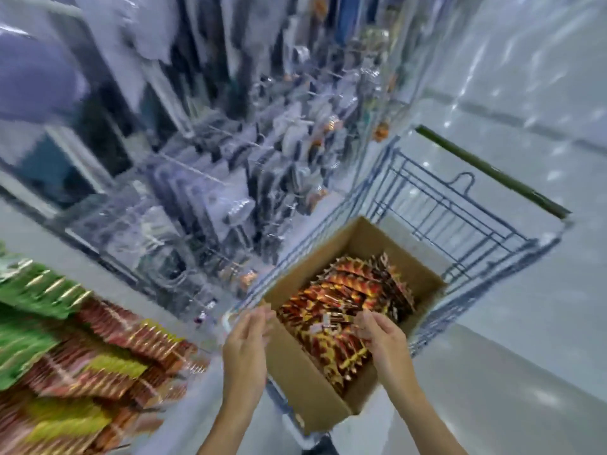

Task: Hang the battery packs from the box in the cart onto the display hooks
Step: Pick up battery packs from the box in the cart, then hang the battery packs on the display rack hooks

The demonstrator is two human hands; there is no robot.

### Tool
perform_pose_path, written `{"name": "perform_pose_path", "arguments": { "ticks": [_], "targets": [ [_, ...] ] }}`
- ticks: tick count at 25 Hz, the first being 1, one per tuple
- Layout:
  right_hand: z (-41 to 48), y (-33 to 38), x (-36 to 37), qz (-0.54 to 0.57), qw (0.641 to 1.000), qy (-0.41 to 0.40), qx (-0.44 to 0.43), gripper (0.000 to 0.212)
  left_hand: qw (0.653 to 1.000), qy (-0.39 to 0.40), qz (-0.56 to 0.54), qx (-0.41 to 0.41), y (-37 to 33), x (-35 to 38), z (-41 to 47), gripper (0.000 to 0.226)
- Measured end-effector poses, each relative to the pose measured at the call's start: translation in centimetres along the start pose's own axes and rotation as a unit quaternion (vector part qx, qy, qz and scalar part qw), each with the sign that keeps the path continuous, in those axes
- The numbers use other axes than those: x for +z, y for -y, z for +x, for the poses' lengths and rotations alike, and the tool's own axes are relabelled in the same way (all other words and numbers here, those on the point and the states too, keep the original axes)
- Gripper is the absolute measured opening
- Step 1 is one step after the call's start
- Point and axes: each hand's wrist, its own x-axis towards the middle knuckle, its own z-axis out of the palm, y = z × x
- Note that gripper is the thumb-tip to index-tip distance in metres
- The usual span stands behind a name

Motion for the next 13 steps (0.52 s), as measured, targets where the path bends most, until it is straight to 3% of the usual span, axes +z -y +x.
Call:
{"name": "perform_pose_path", "arguments": {
  "ticks": [4,10,13],
  "targets": [
    [2.7,-0.9,-4.0,0.013,0.998,-0.009,0.059,0.026,0.995,0.052,0.078,-0.041,2.7,7.4,4.1,0.023],
    [5.1,-3.3,-6.2,-0.023,0.995,-0.005,0.092,0.032,0.976,0.067,0.184,-0.093,7.4,15.9,11.2,0.022],
    [6.4,-3.6,-6.3,-0.012,0.992,0.002,0.126,0.028,0.966,0.058,0.177,-0.177,10.2,19.9,15.6,0.024]
  ]
}}
